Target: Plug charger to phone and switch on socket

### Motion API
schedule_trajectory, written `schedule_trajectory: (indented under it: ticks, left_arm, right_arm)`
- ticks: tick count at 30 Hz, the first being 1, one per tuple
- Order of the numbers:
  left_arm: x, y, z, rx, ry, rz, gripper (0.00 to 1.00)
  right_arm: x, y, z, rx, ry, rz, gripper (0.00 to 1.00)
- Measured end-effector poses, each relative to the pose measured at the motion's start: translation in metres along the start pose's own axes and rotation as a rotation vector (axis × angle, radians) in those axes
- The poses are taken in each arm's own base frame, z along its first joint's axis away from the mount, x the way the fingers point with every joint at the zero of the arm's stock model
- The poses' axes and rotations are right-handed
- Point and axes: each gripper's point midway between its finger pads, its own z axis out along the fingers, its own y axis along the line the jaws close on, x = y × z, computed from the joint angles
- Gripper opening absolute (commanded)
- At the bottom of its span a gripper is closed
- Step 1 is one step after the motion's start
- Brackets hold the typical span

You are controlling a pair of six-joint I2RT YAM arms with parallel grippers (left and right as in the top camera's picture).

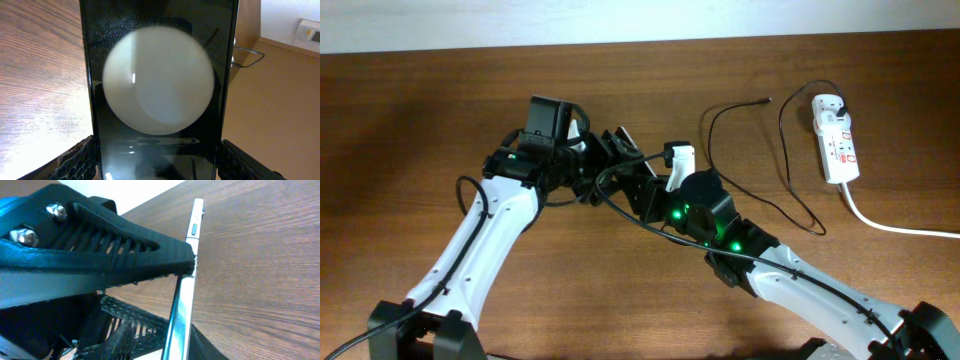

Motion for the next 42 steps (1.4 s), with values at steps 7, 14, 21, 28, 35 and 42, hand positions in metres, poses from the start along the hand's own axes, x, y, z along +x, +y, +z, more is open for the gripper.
schedule_trajectory:
  ticks: [7, 14, 21, 28, 35, 42]
  left_arm:
    - [0.0, 0.0, 0.001, -0.006, -0.008, 0.006, 0.3]
    - [-0.002, 0.001, 0.001, -0.01, -0.022, 0.008, 0.45]
    - [-0.005, 0.0, -0.005, 0.012, -0.004, 0.021, 0.78]
    - [-0.005, -0.01, -0.089, 0.094, -0.149, 0.197, 0.98]
    - [0.045, 0.024, -0.189, -0.008, -0.442, 0.317, 0.99]
    - [0.103, 0.071, -0.262, -0.036, -0.73, 0.361, 0.99]
  right_arm:
    - [0.0, -0.004, 0.0, 0.019, -0.004, 0.003, 0.18]
    - [-0.001, -0.013, 0.002, 0.056, -0.014, 0.021, 0.04]
    - [-0.001, -0.01, 0.002, 0.041, -0.015, 0.01, 0.04]
    - [0.009, 0.005, 0.001, -0.037, 0.055, 0.008, 0.04]
    - [0.016, 0.012, -0.013, -0.094, 0.146, 0.04, 0.04]
    - [0.001, 0.009, -0.031, -0.201, 0.222, 0.143, 0.04]
